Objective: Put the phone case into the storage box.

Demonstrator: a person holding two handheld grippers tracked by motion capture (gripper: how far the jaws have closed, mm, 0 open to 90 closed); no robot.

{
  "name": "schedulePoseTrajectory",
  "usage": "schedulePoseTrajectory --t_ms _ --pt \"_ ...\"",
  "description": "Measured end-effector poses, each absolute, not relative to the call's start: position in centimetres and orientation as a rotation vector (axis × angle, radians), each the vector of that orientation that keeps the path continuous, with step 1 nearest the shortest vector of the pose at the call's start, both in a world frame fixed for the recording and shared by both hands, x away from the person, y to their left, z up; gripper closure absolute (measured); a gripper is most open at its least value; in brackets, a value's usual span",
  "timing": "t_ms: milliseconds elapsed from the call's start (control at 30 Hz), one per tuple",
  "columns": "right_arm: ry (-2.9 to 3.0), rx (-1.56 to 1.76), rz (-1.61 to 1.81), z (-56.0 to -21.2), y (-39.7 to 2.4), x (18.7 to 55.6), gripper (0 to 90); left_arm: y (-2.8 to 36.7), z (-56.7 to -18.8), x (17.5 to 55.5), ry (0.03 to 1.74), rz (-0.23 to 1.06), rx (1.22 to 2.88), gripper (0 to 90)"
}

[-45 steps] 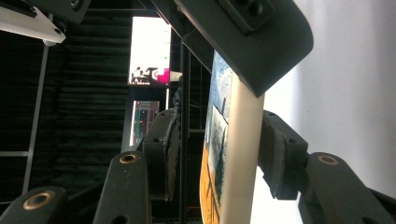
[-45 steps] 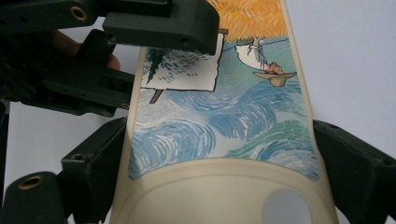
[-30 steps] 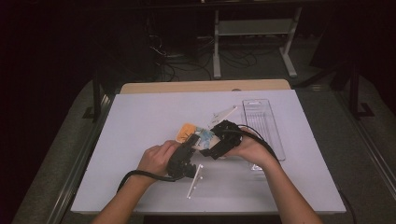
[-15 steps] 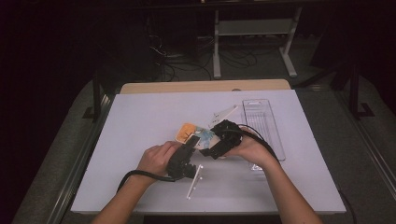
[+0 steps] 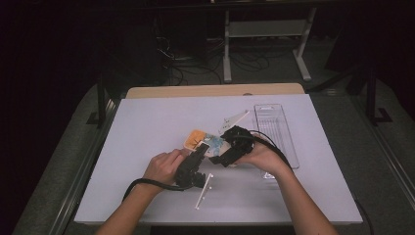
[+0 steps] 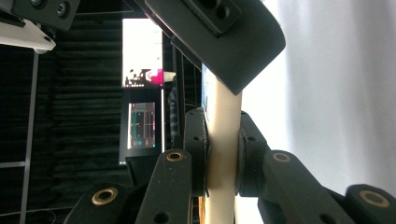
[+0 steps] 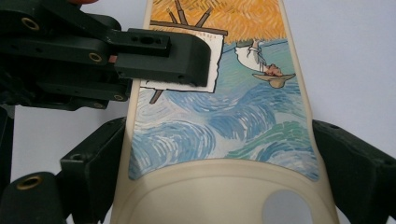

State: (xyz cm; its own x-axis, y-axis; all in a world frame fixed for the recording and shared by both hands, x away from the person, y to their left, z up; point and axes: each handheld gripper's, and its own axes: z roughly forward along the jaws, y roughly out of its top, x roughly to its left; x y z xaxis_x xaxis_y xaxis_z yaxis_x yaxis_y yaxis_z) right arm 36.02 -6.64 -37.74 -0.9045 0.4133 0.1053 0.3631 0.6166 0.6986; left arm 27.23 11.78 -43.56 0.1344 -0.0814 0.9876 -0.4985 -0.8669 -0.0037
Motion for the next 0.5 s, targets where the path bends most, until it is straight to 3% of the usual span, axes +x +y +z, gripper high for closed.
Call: schedulePoseTrajectory --t_ms 500 --pt "2.771 0.671 1.190 -37.77 -6.77 36.11 8.0 11.75 -43.52 27.13 -0.584 1.804 2.084 79.3"
